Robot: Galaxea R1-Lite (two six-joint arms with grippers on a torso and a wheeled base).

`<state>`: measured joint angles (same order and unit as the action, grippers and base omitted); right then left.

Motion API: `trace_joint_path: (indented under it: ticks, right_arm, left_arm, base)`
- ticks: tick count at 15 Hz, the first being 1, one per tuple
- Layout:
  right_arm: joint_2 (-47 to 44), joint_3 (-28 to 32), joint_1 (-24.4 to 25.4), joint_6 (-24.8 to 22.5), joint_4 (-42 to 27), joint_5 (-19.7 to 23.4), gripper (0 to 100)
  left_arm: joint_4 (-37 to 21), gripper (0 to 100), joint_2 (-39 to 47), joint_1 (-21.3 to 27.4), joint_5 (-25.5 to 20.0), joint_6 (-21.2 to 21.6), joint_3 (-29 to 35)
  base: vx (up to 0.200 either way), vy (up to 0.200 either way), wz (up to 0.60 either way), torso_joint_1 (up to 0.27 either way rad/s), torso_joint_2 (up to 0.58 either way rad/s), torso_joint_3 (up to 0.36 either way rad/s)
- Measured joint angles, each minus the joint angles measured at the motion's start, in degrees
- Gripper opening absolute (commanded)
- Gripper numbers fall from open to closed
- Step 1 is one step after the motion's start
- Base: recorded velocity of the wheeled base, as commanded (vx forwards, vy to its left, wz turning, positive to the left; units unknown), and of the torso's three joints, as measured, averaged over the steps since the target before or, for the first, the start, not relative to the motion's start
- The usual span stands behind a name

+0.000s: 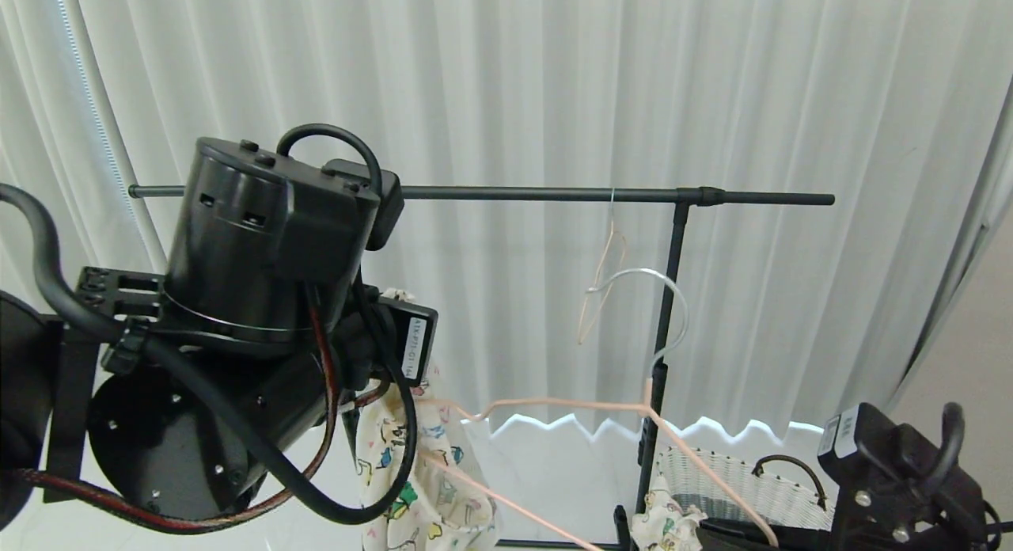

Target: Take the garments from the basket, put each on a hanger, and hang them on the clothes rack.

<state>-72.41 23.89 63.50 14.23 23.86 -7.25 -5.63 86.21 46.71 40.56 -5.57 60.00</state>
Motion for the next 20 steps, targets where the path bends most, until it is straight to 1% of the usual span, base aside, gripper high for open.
trace_joint_path:
  ticks: [2, 3, 4, 6, 7, 9, 12, 13, 16, 18, 20]
  right_arm:
    - [0.43, 1.38, 0.06, 0.28, 0.06, -0.62, 0]
    - [0.54, 1.88, 0.09, 0.61, 0.04, -2.10, 0]
    - [0.63, 2.06, 0.06, 1.26, 0.04, -3.19, 0]
    - [0.67, 2.28, 0.11, 3.62, 0.04, -5.96, 0]
    - [0.67, 2.29, 0.15, 3.86, 0.01, -6.34, 0]
    - [0.50, 2.23, 0.22, 3.95, 0.01, -6.42, 0]
    - [-0.77, 2.40, 0.33, 4.13, 0.83, -6.49, 0]
    - [-1.34, 2.49, 0.94, 4.27, 1.84, -6.49, 0]
    - [-3.38, 2.49, 2.56, 4.52, 3.71, -6.51, 0]
    - [-5.71, 2.49, 2.76, 4.68, 8.19, -6.67, 0]
    - [-8.18, 2.60, 2.89, 4.66, 10.59, -7.36, 0]
  left_arm:
    - [-4.62, 0, -0.29, -0.28, -0.02, -0.04, 0.02]
    - [-9.50, 0, -0.40, -0.88, 0.00, -0.20, 0.24]
    - [-12.31, 0, -0.41, -1.60, -0.02, -0.67, 0.77]
    - [-16.15, 0, -0.16, -2.51, 0.00, -2.34, 1.93]
    - [-16.97, 0, 0.20, -2.76, 0.00, -3.54, 2.47]
    - [-19.47, 0, 1.68, -2.91, 0.00, -9.12, 4.61]
    - [-25.65, 0, 3.93, -2.01, 0.00, -16.48, 8.81]
    - [-26.42, 0, 4.45, -1.68, 0.02, -17.38, 9.57]
    - [-26.53, 0, 5.16, -1.32, -0.02, -17.63, 10.28]
    - [-26.49, 0, 5.29, -1.27, 0.02, -18.08, 10.40]
    - [-26.53, 0, 5.33, -1.07, -0.05, -18.35, 10.56]
  base:
    - [0.000, 0.000, 0.00, 0.000, 0.00, 0.000]
    - [0.000, 0.000, 0.00, 0.000, 0.00, 0.000]
    - [0.000, 0.000, 0.00, 0.000, 0.00, 0.000]
    - [0.000, 0.000, 0.00, 0.000, 0.00, 0.000]
    - [0.000, 0.000, 0.00, 0.000, 0.00, 0.000]
    - [0.000, 0.000, 0.00, 0.000, 0.00, 0.000]
    - [0.000, 0.000, 0.00, 0.000, 0.00, 0.000]
    - [0.000, 0.000, 0.00, 0.000, 0.00, 0.000]
    - [0.000, 0.000, 0.00, 0.000, 0.00, 0.000]
    - [0.000, 0.000, 0.00, 0.000, 0.00, 0.000]
    - [0.000, 0.000, 0.00, 0.000, 0.00, 0.000]
